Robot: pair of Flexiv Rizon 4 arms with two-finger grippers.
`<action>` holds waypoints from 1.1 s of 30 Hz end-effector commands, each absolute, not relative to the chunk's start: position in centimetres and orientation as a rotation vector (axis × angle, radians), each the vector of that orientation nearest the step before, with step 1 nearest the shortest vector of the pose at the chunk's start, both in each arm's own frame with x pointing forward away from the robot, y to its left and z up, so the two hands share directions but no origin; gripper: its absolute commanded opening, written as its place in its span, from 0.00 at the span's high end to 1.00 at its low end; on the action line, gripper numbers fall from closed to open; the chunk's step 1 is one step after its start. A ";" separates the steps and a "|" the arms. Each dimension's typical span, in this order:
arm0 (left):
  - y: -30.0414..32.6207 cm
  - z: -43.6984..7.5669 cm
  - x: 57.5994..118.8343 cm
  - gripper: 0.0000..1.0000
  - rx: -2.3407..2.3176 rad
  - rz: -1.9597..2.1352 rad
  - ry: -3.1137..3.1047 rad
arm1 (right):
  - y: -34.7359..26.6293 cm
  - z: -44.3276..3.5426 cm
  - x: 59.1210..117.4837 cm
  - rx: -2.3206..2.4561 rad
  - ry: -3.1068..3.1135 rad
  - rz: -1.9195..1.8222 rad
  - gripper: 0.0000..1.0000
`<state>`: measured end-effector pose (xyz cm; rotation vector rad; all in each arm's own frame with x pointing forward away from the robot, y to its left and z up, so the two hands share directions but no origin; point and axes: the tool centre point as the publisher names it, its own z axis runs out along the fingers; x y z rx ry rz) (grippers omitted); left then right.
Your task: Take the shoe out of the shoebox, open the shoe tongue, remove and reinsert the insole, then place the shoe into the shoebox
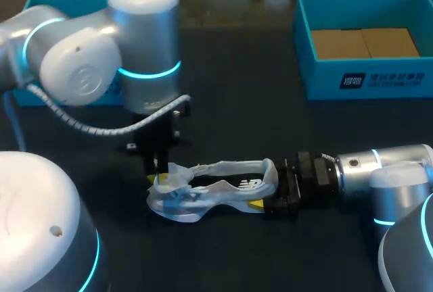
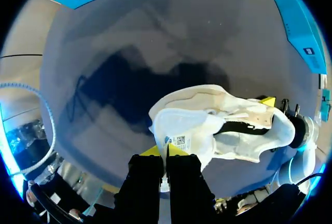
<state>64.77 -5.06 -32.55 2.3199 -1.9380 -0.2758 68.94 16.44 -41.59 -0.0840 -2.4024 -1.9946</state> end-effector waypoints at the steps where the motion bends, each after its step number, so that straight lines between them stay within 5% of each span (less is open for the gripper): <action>1: -4.6 -35.0 64.6 1.00 2.249 0.056 -1.776 | 16.5 -41.6 69.0 -0.085 -2.405 -1.988 1.00; 7: -4.4 -36.3 64.4 0.99 2.283 0.014 -1.764 | 16.5 -41.6 69.0 -0.085 -2.405 -1.988 1.00; 9: -4.3 -36.5 64.3 0.91 2.297 0.015 -1.768 | 16.5 -41.6 69.0 -0.085 -2.405 -1.988 1.00; 13: -3.8 -36.4 64.3 0.59 2.310 0.017 -1.782 | 16.5 -41.6 69.0 -0.085 -2.405 -1.988 1.00; 15: -3.5 -36.2 64.3 0.51 2.312 0.025 -1.808 | 16.5 -41.6 69.0 -0.085 -2.405 -1.988 1.00; 16: -3.3 -35.9 64.0 0.29 2.305 0.031 -1.836 | 16.5 -41.6 69.0 -0.085 -2.405 -1.988 1.00; 17: -3.0 -35.6 63.8 0.19 2.298 0.035 -1.854 | 16.5 -41.6 69.0 -0.085 -2.405 -1.988 1.00; 20: -2.6 -34.8 63.4 0.04 2.283 0.053 -1.906 | 16.5 -41.6 69.0 -0.085 -2.405 -1.988 1.00; 33: -5.2 -28.1 65.1 0.16 2.125 0.179 -2.022 | 16.5 -41.6 69.0 -0.085 -2.405 -1.988 1.00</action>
